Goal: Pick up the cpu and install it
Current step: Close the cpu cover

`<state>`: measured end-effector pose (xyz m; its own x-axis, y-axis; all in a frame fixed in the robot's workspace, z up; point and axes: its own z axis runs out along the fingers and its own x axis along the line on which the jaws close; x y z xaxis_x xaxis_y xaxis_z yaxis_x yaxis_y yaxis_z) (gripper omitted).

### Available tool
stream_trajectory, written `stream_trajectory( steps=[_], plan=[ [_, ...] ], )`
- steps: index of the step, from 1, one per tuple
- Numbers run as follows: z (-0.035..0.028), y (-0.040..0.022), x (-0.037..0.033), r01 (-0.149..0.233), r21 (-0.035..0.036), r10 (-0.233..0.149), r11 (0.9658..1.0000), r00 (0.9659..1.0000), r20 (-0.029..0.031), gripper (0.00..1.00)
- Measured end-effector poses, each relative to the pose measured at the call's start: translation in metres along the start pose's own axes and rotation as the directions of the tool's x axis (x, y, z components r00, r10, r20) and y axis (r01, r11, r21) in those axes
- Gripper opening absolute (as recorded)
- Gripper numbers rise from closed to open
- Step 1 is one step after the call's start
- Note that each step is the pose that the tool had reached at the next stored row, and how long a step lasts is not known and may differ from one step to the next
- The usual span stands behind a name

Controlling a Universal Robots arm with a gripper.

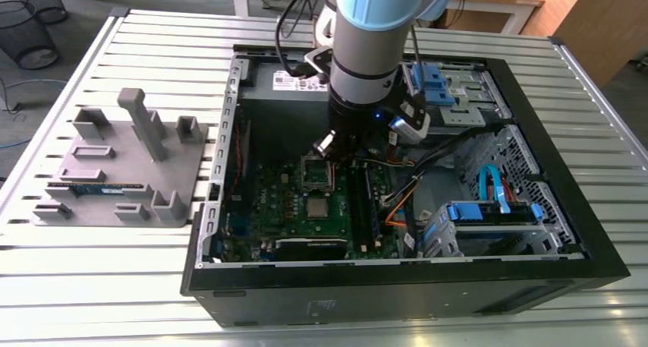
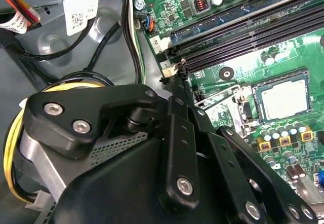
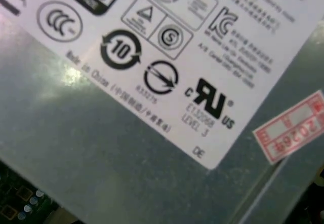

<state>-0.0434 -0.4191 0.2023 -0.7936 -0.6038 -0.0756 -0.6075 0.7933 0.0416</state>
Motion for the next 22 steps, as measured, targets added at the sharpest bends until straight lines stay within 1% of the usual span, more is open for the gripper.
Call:
stream_trajectory(
  steps=[7, 12, 22],
  plan=[
    [0.0007, 0.0024, 0.0030, 0.000, 0.0005, 0.000, 1.0000, 1.0000, 0.0007, 0.11],
    [0.0006, 0.0026, 0.0034, 0.000, 0.0005, 0.000, 1.0000, 1.0000, 0.0010, 0.11],
    [-0.0043, 0.0022, 0.0035, 0.000, 0.0005, 0.000, 1.0000, 1.0000, 0.0008, 0.11]
  ],
)
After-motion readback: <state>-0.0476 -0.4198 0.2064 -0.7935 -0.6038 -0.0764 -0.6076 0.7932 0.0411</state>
